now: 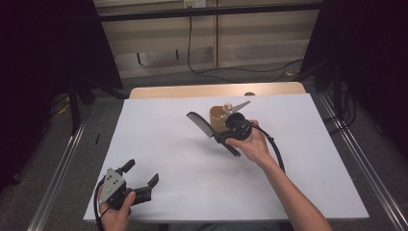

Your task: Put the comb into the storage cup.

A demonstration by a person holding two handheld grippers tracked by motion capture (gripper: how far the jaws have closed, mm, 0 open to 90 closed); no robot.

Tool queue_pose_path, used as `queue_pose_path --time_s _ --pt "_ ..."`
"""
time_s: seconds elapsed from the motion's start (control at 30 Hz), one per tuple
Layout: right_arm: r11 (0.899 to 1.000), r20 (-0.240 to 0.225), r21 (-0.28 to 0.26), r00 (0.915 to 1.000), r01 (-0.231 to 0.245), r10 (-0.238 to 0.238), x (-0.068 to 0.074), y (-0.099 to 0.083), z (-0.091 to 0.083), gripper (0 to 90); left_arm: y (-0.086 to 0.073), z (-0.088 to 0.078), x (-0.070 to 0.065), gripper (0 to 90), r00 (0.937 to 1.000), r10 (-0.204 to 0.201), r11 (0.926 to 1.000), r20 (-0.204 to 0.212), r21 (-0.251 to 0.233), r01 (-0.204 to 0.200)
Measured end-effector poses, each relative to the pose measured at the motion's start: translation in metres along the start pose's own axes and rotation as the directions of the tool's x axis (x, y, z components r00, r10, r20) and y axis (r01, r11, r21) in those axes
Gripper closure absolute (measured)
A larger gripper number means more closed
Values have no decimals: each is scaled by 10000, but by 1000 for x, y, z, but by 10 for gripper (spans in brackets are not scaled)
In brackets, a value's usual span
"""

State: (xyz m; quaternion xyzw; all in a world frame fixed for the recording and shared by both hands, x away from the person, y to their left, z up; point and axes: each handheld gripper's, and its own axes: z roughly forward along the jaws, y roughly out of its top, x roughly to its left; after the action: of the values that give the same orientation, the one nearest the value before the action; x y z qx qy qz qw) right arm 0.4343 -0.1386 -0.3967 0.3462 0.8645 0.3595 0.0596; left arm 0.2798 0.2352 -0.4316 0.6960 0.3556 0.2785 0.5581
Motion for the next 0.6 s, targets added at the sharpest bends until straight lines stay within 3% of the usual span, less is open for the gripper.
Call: queue_pose_path --time_s 0.3,0.6 --pt "9966 98 -813 9998 -157 165 0 -1 -6 730 0 0 1 45 10000 -32 10000 -9 -47 32" --pt "9864 206 -1585 9986 -441 480 -7 -11 -11 730 0 0 1 45 9999 -92 9999 -52 -84 92"
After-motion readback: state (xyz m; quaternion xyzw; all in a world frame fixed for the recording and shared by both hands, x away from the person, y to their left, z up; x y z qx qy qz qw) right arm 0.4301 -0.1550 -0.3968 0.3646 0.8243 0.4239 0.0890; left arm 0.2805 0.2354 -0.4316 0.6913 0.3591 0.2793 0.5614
